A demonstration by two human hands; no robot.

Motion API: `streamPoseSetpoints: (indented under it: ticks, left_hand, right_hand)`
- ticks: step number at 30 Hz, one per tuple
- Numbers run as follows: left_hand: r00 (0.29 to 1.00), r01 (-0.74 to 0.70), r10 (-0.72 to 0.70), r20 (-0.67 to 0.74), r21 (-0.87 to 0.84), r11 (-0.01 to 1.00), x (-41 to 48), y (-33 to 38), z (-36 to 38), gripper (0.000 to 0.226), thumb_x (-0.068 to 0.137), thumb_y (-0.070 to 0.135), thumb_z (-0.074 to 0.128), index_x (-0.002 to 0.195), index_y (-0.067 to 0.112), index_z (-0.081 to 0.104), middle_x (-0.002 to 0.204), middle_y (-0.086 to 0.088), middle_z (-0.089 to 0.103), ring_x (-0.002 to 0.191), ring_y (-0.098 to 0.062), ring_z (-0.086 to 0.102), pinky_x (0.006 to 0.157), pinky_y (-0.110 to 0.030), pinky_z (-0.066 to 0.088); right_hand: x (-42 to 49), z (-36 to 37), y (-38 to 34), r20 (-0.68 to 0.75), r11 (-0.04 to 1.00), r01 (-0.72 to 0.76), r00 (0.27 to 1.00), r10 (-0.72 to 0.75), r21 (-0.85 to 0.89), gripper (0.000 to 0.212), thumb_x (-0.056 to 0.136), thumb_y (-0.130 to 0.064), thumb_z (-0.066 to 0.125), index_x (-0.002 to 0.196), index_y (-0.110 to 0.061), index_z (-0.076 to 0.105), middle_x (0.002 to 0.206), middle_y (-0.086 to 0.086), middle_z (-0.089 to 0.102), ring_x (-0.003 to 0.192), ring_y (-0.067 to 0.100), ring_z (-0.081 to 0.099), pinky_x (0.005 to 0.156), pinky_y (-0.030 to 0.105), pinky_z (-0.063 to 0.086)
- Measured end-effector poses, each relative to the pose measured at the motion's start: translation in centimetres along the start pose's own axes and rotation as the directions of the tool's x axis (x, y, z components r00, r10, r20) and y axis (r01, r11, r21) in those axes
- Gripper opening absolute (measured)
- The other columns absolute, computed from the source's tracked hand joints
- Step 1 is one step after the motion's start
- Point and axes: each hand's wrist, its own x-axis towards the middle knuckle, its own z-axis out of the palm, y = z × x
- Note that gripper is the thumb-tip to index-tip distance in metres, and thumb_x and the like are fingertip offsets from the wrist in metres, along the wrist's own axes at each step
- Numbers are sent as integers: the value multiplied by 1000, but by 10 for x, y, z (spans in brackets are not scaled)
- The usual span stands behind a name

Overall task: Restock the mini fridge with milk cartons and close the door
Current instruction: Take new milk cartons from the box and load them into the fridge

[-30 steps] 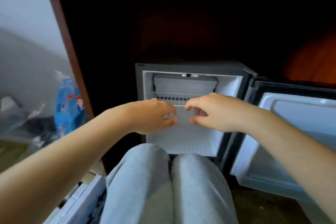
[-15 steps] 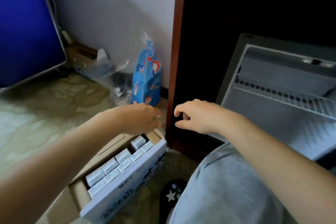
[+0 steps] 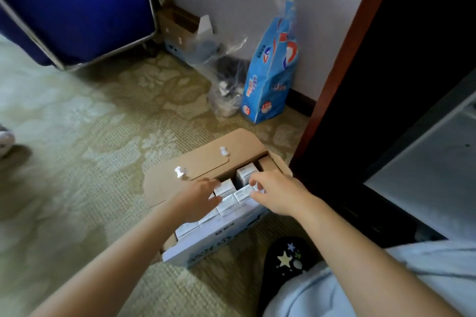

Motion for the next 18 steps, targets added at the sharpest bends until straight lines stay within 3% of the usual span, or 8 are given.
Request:
streamPoseSetpoints:
  ticks: [4, 11, 15, 18]
  left_hand:
    - [993, 79, -87, -85, -91, 993, 18, -3, 30, 49, 98, 40, 37, 140, 16, 38, 140, -6, 46, 123, -23, 48, 100, -36, 44]
    - [968, 99, -80, -237, 72, 992, 46, 2, 56, 44, 99, 35, 37, 139, 17, 36, 134, -3, 53, 125, -21, 48, 104, -33, 38]
    - [932, 130, -88, -352, 97, 987, 49, 3, 64, 29, 98, 37, 39, 119, 19, 49, 118, 4, 60, 114, -16, 55, 95, -29, 37]
    - [912, 171, -123, -392, 89, 981, 47, 2, 67, 21, 87, 38, 59, 93, 18, 59, 88, 4, 68, 84, -17, 66, 75, -31, 43]
  right_hand:
    - [22, 7, 11, -75, 997, -32, 996, 37, 67, 28, 92, -27, 52, 117, -14, 57, 119, 6, 58, 105, 24, 55, 89, 39, 49]
    - [54, 31, 4, -218, 998, 32, 976, -18, 58, 32, 92, -24, 55, 123, -14, 51, 125, 5, 50, 115, 24, 48, 89, 35, 45]
    - [69, 41, 6, -216, 1000, -19, 976, 18, 0, 31, 92, -24, 54, 121, -14, 47, 126, 6, 49, 116, 22, 47, 85, 33, 45]
    - [76, 51, 11, -211, 999, -49, 977, 44, -20, 42, 92, -27, 55, 129, -12, 42, 130, 8, 48, 120, 23, 43, 93, 33, 42]
